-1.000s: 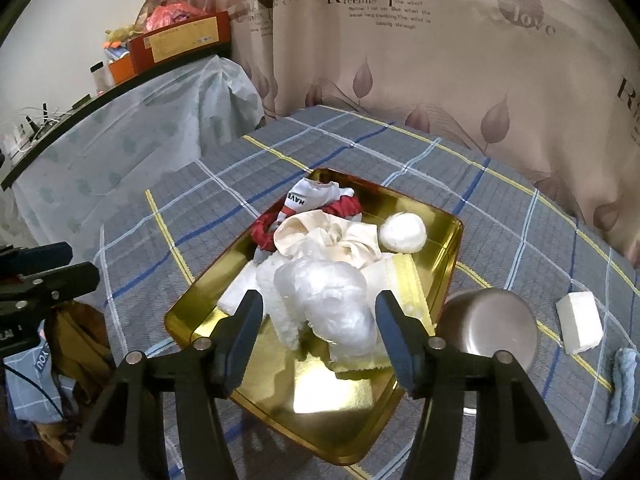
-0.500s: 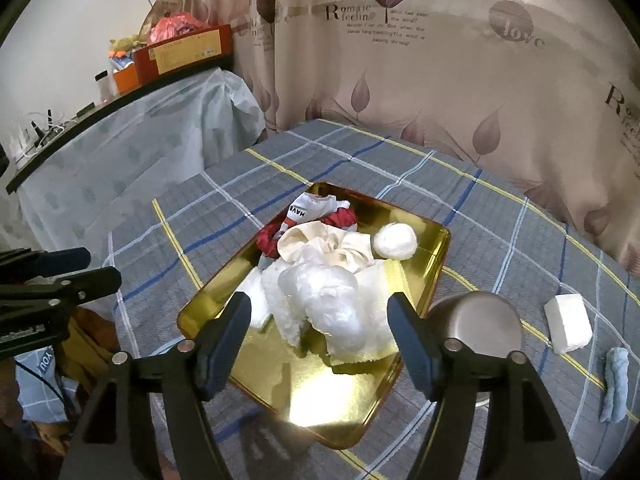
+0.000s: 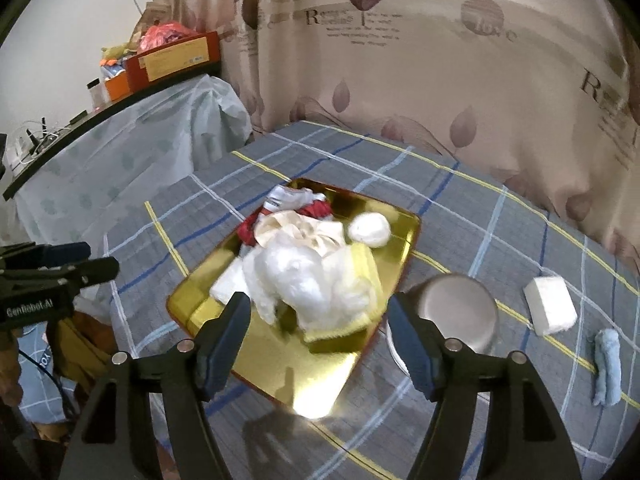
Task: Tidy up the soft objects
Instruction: 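Lift right tool from the tray and move it to the blue towel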
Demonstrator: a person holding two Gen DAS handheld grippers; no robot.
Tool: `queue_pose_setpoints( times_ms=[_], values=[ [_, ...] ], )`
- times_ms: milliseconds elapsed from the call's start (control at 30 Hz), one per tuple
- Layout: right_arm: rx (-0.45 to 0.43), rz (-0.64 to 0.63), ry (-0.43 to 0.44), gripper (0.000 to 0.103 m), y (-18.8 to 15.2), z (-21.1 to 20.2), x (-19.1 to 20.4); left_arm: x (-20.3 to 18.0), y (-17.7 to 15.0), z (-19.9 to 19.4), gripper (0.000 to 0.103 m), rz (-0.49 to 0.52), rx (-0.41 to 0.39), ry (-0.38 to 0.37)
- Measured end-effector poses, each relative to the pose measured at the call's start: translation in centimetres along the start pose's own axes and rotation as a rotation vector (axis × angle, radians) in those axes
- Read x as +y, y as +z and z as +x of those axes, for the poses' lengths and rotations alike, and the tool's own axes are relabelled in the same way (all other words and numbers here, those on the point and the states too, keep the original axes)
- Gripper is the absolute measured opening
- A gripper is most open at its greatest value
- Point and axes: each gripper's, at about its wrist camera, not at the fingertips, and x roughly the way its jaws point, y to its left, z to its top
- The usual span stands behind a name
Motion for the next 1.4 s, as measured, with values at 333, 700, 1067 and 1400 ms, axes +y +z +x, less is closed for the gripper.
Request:
queue_pose_setpoints(
  times_ms=[333,700,1067,1400],
  values=[
    [-0.004,0.087,-0.089,0.068,-1.5,-1.9,-5.8,-0.6,-0.3,0.2,0.057,0.032,0.007,0.01],
    [0.008,0.19,-0.218,0.068,-5.0,-4.9,-14.4,-2.1,-0.5,0.5,0.057,0.074,0.013,0.016],
    [0.027,0.308,-0.37,0.069,-9.1,-6.8,-23.6,-5.4,-0.4,1.2,0.057,0.148,0.039,-0.007],
    [0.073,0.347,-0.453,0.069,-11.5,-5.4,-29.9,-10.0,0.6,1.7,0.057,0.221,0.049,-0.053]
  ],
)
